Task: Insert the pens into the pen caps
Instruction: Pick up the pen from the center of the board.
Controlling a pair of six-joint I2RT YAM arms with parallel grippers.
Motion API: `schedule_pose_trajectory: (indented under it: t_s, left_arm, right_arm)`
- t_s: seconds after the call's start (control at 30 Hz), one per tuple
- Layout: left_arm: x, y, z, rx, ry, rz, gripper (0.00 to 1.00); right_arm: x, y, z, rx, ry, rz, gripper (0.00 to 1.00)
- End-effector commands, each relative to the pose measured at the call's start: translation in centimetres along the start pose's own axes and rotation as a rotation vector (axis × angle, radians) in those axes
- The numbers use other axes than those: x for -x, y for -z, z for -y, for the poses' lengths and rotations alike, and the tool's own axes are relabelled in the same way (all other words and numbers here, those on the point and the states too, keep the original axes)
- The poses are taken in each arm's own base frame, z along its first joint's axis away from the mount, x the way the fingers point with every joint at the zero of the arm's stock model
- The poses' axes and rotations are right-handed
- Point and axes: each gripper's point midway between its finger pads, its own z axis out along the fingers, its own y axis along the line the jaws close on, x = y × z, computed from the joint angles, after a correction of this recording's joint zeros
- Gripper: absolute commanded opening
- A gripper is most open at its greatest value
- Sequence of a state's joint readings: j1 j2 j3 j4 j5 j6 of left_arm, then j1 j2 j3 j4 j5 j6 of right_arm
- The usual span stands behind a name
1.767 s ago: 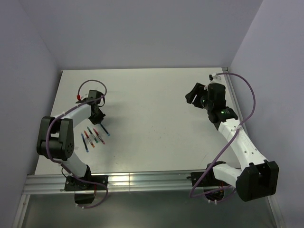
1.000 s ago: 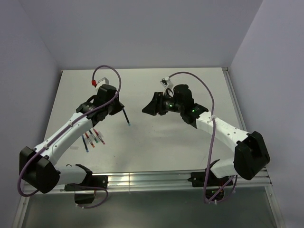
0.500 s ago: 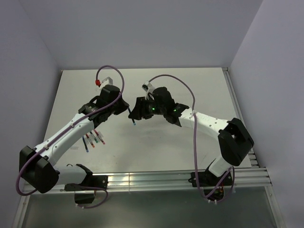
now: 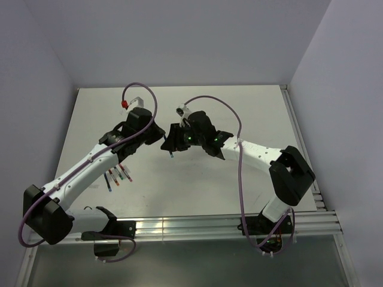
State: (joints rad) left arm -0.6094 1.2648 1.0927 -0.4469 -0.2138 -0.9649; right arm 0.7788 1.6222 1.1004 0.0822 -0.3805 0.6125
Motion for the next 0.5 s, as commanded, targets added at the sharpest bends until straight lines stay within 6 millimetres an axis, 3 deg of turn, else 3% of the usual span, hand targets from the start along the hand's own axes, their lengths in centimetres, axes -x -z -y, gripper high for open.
schedule_pose_trajectory:
  t_s: [0.0, 0.2, 0.23, 0.33, 0.4, 0.43, 0.47]
  left_arm:
    - [0.4, 0.9, 1.4, -0.063, 0.024, 0.027, 0.0]
    - [-0.2, 0.6, 1.1, -0.064, 0.028, 0.021, 0.0]
    - [-0.2, 0.6, 1.2, -0.068, 0.029, 0.024, 0.0]
    - [-0.5, 0.6, 1.1, -0.076, 0.028, 0.027, 0.01]
    - [-0.3, 0.7, 1.0, -0.074, 0.029, 0.035, 0.14]
    - [-0.2, 0.8, 0.9, -0.067, 0.029, 0.042, 0.29]
    - [-0.1, 1.0, 0.8, -0.062, 0.024, 0.044, 0.32]
  right_arm:
    - [2.3, 0.0, -1.7, 0.034, 0.023, 0.072, 0.4]
    - [1.9, 0.0, -1.2, 0.017, 0.024, 0.065, 0.04]
    - [1.9, -0.1, -1.1, 0.014, 0.024, 0.062, 0.0]
    - [1.7, -0.1, -0.9, 0.001, 0.037, 0.053, 0.0]
    - [1.7, 0.1, -0.6, -0.017, 0.05, 0.047, 0.0]
    - [2.0, 0.2, -0.8, -0.02, 0.057, 0.052, 0.0]
    - [1.9, 0.3, -0.6, -0.028, 0.06, 0.049, 0.0]
